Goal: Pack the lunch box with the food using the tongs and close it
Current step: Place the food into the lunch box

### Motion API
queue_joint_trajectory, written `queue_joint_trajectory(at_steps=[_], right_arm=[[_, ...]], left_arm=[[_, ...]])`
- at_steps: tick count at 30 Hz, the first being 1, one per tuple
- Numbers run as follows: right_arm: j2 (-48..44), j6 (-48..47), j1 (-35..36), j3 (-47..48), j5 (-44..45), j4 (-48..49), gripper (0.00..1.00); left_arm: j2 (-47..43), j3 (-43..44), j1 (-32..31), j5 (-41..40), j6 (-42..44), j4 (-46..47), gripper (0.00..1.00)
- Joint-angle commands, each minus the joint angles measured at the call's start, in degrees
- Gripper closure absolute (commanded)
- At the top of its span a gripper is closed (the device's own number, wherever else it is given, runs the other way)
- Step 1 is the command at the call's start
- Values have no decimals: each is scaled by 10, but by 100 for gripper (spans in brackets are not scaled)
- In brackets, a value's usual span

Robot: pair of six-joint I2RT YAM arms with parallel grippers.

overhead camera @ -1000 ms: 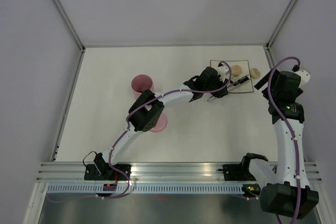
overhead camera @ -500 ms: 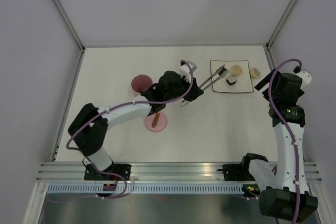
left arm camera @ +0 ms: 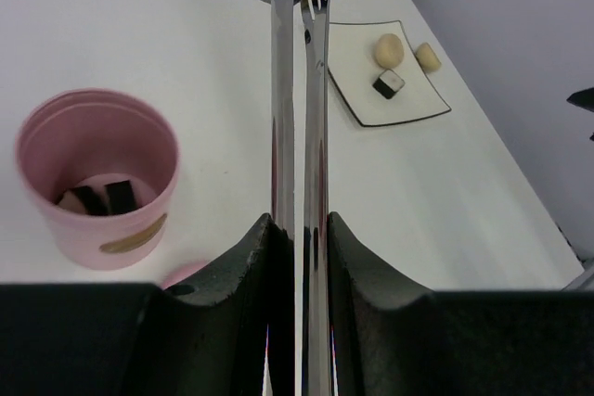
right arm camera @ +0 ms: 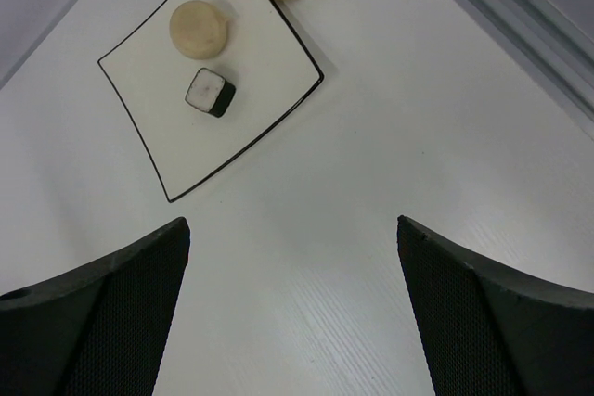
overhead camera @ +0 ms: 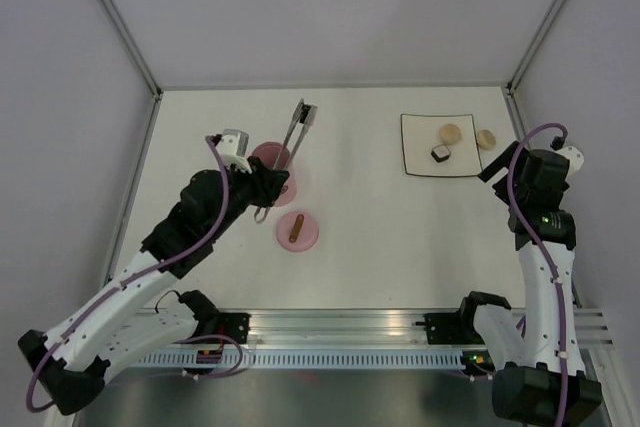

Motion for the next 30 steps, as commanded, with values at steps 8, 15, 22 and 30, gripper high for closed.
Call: queue_joint_trajectory(at_steps=[8, 15, 22, 30], right_arm=[[9, 14, 3, -15, -50, 25, 2], [10, 14, 3, -26, -51, 35, 2], [6, 8, 3, -33, -47, 36, 2], [7, 6, 3, -35, -45, 38, 2]], left_arm=[[-114, -12, 11, -114, -103, -250, 80], [-105, -21, 11, -125, -102, -254, 79], [-85, -20, 12, -122, -92, -241, 75], [-94, -21, 12, -135, -93, -240, 64]])
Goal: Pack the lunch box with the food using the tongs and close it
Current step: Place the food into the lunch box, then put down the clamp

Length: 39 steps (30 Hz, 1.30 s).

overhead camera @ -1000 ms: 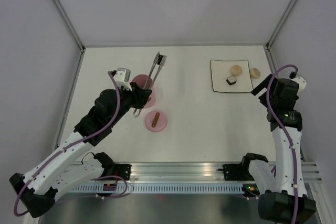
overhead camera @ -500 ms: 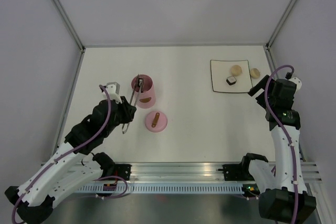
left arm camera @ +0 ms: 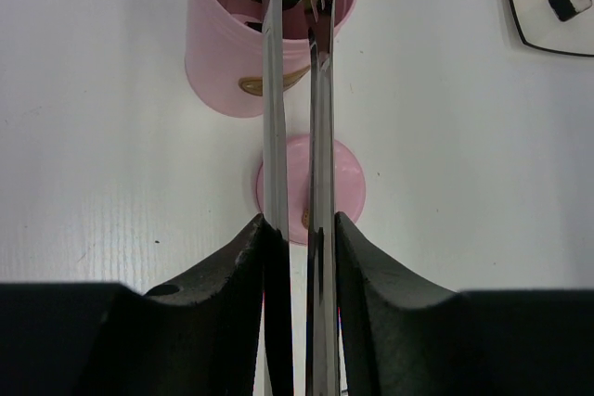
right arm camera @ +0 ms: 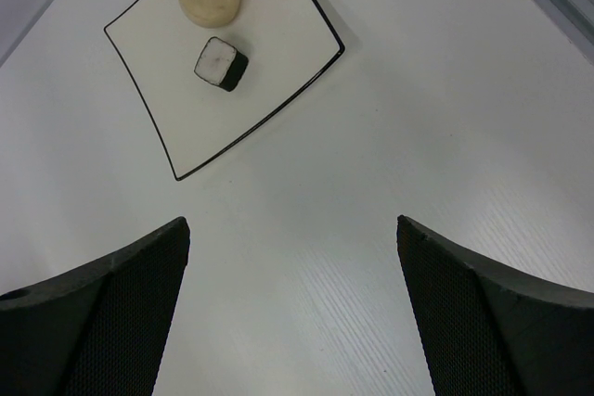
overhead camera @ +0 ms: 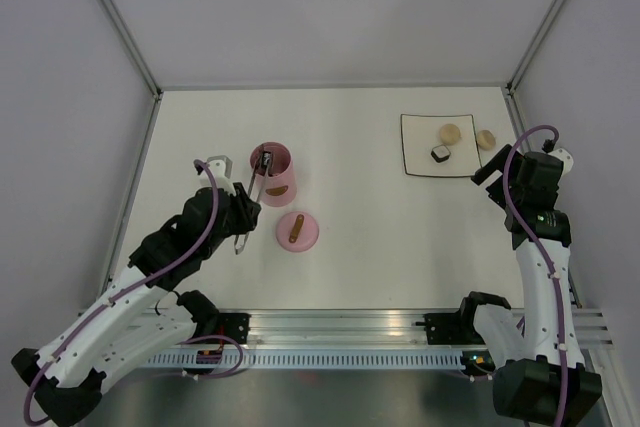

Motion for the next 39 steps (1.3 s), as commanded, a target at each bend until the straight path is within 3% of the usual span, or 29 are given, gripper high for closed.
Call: queue_joint_trajectory(at_steps=[1, 7, 17, 23, 31, 35, 39], right_arm=[[-3, -4, 2, -7, 2, 17, 2], [-4, -4, 2, -6, 3, 17, 2], [-3, -1, 2, -6, 7, 17, 2], [6, 11, 2, -10, -4, 20, 2], [-3, 12, 2, -20, 8, 14, 2], [-10, 13, 2, -26, 12, 10, 2], [-12, 16, 2, -28, 23, 8, 2]], left_arm=[[-4, 5, 2, -17, -8, 28, 61], [0, 11, 2, -17, 0, 27, 57], [6, 51, 2, -10, 36, 33, 59], [57, 82, 3, 26, 92, 107, 63], [206, 118, -6, 168, 105, 264, 68], [288, 147, -51, 171, 93, 349, 68], [387, 194, -107, 112, 58, 400, 68]])
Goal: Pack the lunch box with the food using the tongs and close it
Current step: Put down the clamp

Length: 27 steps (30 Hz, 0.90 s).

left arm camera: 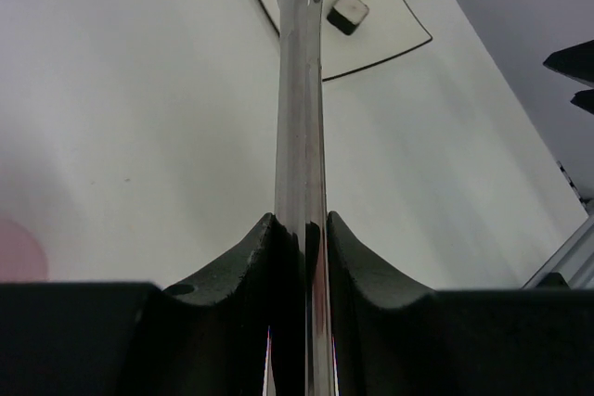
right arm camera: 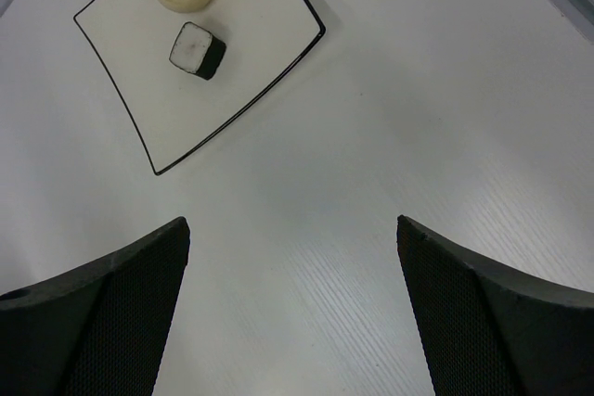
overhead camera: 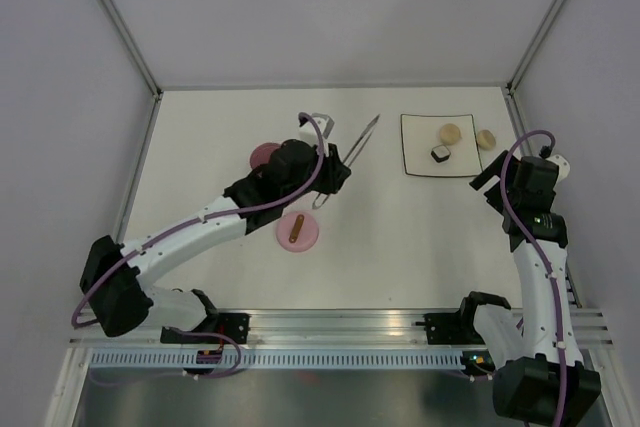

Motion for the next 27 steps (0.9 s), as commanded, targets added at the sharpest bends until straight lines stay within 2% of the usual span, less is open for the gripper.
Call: queue_joint_trajectory(at_steps=[1, 6, 11, 18, 27], right_arm=[[-8, 11, 2, -1, 17, 7, 2], [-6, 14, 2, 7, 33, -6, 2], [-13, 15, 1, 34, 53, -35, 2], [-17, 26, 2, 74, 11, -65, 2], [-5, 3, 3, 84, -8, -78, 2]], left_arm=[[71, 61, -46, -34, -32, 110, 68], [208, 129, -118, -130, -65, 133, 69], [298, 166, -144, -181, -106, 169, 70], [427, 242, -180, -253, -184, 177, 70], [529, 303, -185, -240, -286, 148, 70]])
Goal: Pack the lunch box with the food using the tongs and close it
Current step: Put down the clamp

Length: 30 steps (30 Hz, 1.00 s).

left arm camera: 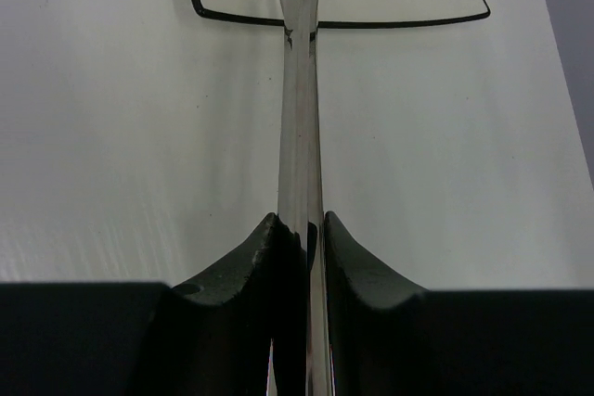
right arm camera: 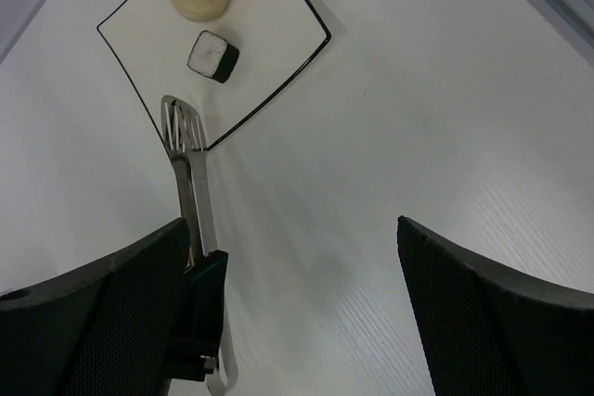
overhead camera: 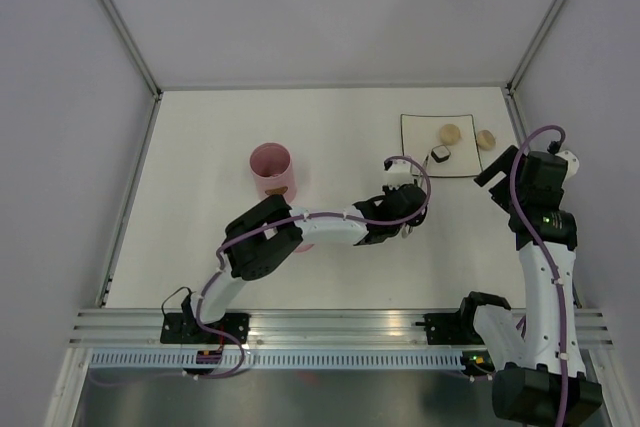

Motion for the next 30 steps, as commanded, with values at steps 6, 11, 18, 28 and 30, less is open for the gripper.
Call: queue_joint_trajectory(at_steps=[6, 11, 18, 28, 30], right_arm=[[8, -8, 7, 16, -37, -7, 2], [13, -13, 12, 11, -37, 1, 2], [25, -20, 12, -3, -51, 17, 2], [28, -32, 12, -16, -54, 28, 2], [29, -32, 12, -16, -54, 28, 2]], left_arm=[[46, 59, -1, -31, -70, 11, 69], [65, 66, -1, -2, -85, 11, 57], [77, 72, -1, -11, -94, -2, 49], [84, 87, -1, 16, -39, 22, 32], [84, 91, -1, 23, -25, 25, 31]])
